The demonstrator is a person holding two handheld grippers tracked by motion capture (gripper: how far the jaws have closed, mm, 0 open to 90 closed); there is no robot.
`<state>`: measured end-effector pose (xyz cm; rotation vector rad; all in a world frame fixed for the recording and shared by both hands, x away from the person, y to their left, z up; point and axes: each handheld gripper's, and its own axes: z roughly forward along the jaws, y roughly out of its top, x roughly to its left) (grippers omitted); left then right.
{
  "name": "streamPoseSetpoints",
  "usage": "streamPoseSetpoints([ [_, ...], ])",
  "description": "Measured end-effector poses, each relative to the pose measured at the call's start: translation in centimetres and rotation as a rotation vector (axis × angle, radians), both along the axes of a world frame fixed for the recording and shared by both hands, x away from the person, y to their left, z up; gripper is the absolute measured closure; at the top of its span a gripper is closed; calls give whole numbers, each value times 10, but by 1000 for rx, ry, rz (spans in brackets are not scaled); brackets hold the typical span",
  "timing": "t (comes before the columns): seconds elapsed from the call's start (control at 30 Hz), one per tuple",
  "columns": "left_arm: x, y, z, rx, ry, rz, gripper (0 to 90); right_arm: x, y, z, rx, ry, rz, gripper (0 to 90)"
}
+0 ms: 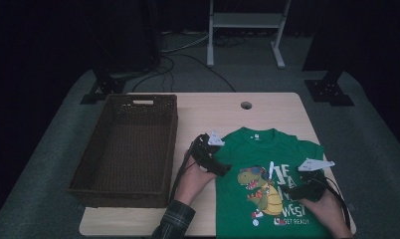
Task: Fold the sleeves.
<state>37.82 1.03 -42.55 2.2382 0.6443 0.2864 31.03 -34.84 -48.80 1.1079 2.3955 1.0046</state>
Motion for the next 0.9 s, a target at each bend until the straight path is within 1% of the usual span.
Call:
streamPoseSetpoints([
  [0.07, 4, 2, 2, -4, -11, 5, 0, -1, -2, 0, 1, 2, -3, 0],
  [0.17, 9, 5, 6, -14, -8, 11, 0, -1, -3, 0, 1, 2, -4, 0],
  [0.33, 18, 7, 10, -5, -13, 24, 0, -2, -5, 0, 1, 2, -5, 0],
  [0.37, 20, 8, 12, -2, -13, 17, 10, -3, -6, 0, 1, 2, -5, 0],
  [0.4, 22, 9, 13, 1, -12, 12, 38, -3, -6, 0, 0, 1, -3, 0],
  [0.47, 26, 11, 14, 4, -17, 26, 47, -3, -7, 0, 1, 1, -4, 0],
  [0.5, 28, 11, 14, 5, -11, 35, 58, -3, -7, 0, 1, 1, -4, 0],
  [0.53, 30, 13, 14, 10, -5, 32, 108, -3, -7, 0, 2, 1, -4, 0],
  [0.6, 34, 14, 14, 16, 2, 47, 122, -3, -7, 0, 2, 2, -5, 0],
  [0.67, 38, 16, 12, 19, 10, 60, 150, -3, -7, 0, 2, 2, -5, 0],
  [0.73, 41, 18, 9, 21, 18, 65, 200, -3, -7, 0, 1, 1, -4, 0],
  [0.83, 45, 18, 4, 40, 22, 77, 231, -3, -7, 0, 2, 1, -5, 0],
  [0.9, 47, 19, 2, 43, 28, 86, 287, -3, -7, 0, 2, 1, -5, 0],
])
